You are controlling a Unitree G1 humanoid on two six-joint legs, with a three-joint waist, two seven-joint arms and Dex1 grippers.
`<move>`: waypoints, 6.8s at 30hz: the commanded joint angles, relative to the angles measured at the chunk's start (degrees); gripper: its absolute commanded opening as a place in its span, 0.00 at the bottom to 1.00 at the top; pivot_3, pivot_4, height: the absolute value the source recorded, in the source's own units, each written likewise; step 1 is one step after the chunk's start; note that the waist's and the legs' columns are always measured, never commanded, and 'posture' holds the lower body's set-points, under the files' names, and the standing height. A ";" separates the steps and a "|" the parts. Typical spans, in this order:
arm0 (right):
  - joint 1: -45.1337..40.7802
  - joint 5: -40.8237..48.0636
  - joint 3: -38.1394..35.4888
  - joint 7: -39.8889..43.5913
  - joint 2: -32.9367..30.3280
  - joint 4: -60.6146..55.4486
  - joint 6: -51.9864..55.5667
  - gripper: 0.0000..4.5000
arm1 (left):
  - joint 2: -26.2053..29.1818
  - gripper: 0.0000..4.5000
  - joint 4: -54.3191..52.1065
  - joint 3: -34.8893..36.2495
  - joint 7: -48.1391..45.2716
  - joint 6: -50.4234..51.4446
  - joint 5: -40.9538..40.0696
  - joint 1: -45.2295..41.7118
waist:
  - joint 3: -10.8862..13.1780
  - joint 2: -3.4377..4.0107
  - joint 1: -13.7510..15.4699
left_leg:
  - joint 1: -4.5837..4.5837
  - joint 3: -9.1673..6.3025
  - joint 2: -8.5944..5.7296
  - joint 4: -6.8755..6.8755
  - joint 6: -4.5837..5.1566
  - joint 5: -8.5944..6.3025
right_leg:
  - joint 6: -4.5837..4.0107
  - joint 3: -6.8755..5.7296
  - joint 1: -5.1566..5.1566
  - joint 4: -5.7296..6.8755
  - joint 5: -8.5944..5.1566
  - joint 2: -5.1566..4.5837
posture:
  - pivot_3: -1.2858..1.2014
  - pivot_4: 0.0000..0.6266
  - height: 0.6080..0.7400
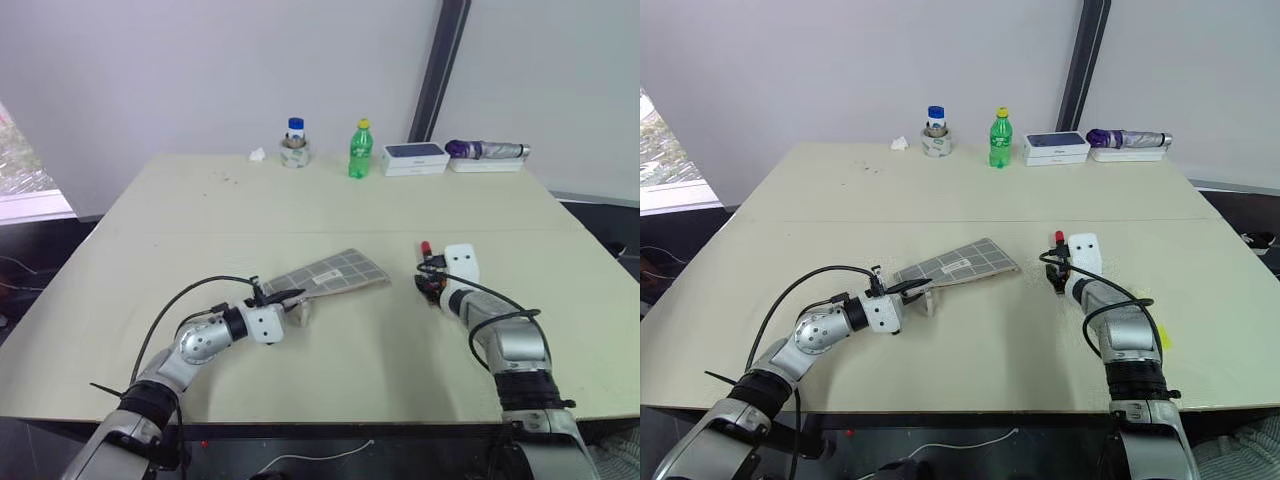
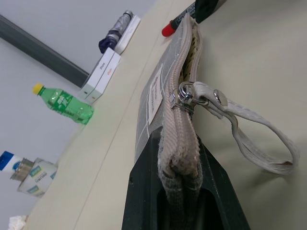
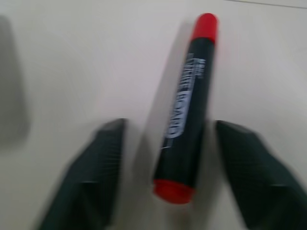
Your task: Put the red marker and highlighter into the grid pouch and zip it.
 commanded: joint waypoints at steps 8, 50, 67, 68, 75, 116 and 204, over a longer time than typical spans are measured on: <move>5.64 8.98 -2.99 16.06 -5.50 -16.28 -9.19 0.09 | -2.00 0.00 0.89 1.23 -1.85 1.55 -3.90 -1.95 | 0.01 0.00 0.18 | -0.08 0.00 -0.01 0.01 0.02 -0.01 | 0.00 0.00 -0.05 -0.02 0.00 0.00 | 0.52 0.24 1.00; 8.27 -15.59 19.82 33.61 -20.56 -20.29 -39.90 0.09 | -1.43 0.00 -0.61 -1.68 -11.13 -5.09 -2.09 -7.07 | 0.08 -0.10 0.09 | -0.08 -0.06 -0.01 0.13 0.00 0.00 | 0.01 -0.03 0.01 -0.05 0.00 0.06 | 0.52 0.24 1.00; 6.75 -22.19 22.30 31.93 -20.65 -11.85 -51.82 0.20 | 0.46 0.00 -3.91 -1.24 -16.38 -6.96 -8.40 -4.43 | 0.08 -0.10 0.05 | -0.08 -0.05 0.00 0.16 -0.05 0.04 | 0.01 -0.03 0.01 -0.04 0.00 0.06 | 0.52 0.24 1.00; 7.04 -21.85 21.91 32.17 -20.99 -12.00 -51.69 0.32 | 0.49 0.00 -3.72 -1.11 -16.21 -6.77 -8.27 -4.48 | 0.08 -0.10 0.06 | -0.08 -0.05 0.00 0.16 -0.05 0.03 | 0.01 -0.03 0.01 -0.04 0.00 0.06 | 0.52 0.24 1.00; 13.48 -11.39 16.04 36.71 -22.94 -21.47 -39.42 0.97 | 0.56 0.00 -2.43 -1.07 -14.50 -5.62 -6.36 -4.62 | 0.08 -0.10 0.26 | -0.08 -0.07 0.01 0.17 -0.03 0.02 | 0.01 -0.05 0.06 -0.04 0.00 0.06 | 0.52 0.24 1.00; 39.24 14.39 -24.46 10.26 -12.29 -22.79 -0.18 0.43 | -2.27 0.00 2.33 -2.68 -7.48 -6.36 -0.57 -5.00 | 0.05 -0.06 0.05 | 0.10 -0.15 -0.02 0.08 0.01 -0.01 | 0.00 -0.07 0.31 -0.09 0.00 0.06 | 0.52 0.24 1.00; 28.76 21.25 10.22 18.74 -5.58 -38.29 -3.49 0.98 | -6.25 0.00 -3.75 -9.09 -6.10 -1.43 11.04 -10.04 | 0.12 -0.15 0.16 | 0.05 -0.24 -0.03 0.16 0.00 0.00 | 0.02 -0.10 0.31 -0.11 -0.01 0.12 | 0.52 0.24 1.00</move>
